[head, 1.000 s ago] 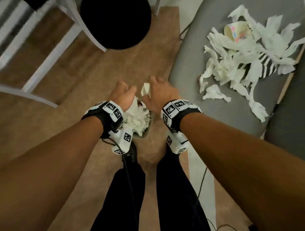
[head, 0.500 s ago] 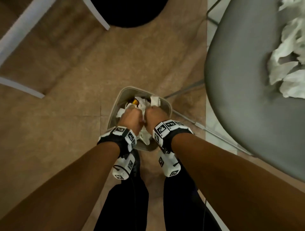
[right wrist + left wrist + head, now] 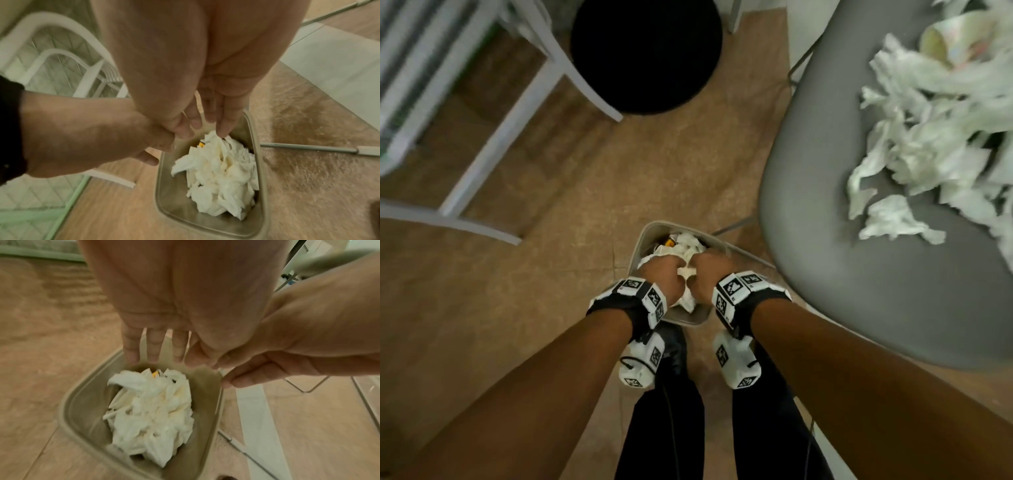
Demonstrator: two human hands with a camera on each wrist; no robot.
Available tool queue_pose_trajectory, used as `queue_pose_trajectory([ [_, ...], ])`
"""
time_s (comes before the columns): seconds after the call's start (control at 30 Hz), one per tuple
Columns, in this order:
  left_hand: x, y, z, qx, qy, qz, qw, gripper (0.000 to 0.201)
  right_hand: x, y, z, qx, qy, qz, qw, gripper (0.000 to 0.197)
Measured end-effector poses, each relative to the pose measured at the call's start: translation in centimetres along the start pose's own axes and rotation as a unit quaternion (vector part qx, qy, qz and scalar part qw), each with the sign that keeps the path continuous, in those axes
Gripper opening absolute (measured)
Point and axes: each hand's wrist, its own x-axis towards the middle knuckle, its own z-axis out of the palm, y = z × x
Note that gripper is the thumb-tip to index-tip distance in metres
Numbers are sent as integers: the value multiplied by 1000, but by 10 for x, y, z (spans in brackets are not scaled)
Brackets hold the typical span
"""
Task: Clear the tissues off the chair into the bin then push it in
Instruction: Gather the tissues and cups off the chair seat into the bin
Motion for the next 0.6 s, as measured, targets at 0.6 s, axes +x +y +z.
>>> queue_pose_trajectory([
  [0.6,-20,301,-109,111,72,266,955,97,-156,176,-243,174,253,71,949,22],
])
